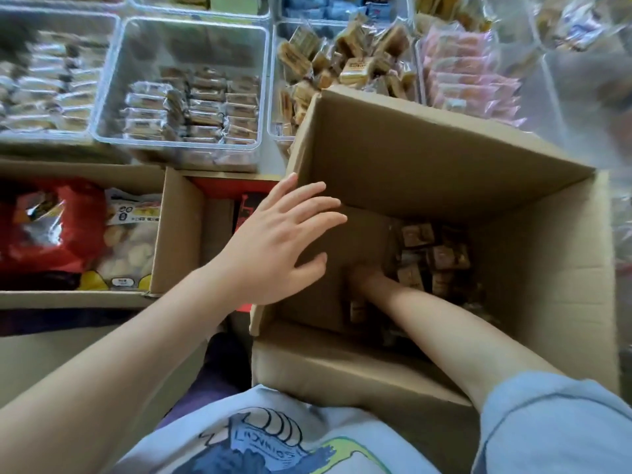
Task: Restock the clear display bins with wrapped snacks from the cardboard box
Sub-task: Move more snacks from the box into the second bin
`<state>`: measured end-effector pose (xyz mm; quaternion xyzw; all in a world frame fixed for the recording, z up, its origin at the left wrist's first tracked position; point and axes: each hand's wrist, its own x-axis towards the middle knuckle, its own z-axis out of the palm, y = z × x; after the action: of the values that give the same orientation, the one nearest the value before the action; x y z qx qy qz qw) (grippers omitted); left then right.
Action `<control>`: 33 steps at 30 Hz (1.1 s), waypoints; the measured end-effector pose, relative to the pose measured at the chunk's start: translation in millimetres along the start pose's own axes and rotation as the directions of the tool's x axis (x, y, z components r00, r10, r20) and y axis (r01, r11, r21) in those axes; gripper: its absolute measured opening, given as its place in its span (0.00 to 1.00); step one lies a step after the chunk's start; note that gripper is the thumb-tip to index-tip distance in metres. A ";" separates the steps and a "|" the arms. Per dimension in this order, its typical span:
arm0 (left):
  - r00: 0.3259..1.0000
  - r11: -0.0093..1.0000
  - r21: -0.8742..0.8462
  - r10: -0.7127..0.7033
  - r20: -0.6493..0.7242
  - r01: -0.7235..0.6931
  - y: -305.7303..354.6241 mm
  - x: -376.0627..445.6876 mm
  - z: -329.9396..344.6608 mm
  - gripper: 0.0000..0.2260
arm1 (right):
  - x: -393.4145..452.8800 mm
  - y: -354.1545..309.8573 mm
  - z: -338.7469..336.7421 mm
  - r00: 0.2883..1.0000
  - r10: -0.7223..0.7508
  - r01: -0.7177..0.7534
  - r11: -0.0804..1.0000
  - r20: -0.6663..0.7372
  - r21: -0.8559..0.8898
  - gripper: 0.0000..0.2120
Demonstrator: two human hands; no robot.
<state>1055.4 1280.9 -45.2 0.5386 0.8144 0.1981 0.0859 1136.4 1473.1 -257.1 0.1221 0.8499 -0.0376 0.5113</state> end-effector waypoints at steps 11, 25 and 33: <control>0.999 0.997 -0.075 -0.001 -0.038 -0.002 -2.0 -0.3 2.8 0.24 | -74.0 52.6 -78.4 0.991 -0.045 0.133 0.417 -0.126 0.899 0.16; 0.832 0.404 -0.903 -0.545 -0.106 0.150 -47.8 10.9 -69.0 0.21 | -215.9 -43.6 -206.1 0.819 -0.071 0.572 0.172 -0.569 0.802 0.27; 0.825 0.331 -0.933 -0.560 -0.076 0.139 -184.5 -34.2 -119.8 0.16 | -171.6 -148.4 -280.9 0.807 -0.214 0.588 0.370 -0.551 0.719 0.12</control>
<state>871.4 1159.1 -15.7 0.1617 0.6746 0.6794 0.2391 935.1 1353.6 17.8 0.1513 0.7920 -0.5623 0.1833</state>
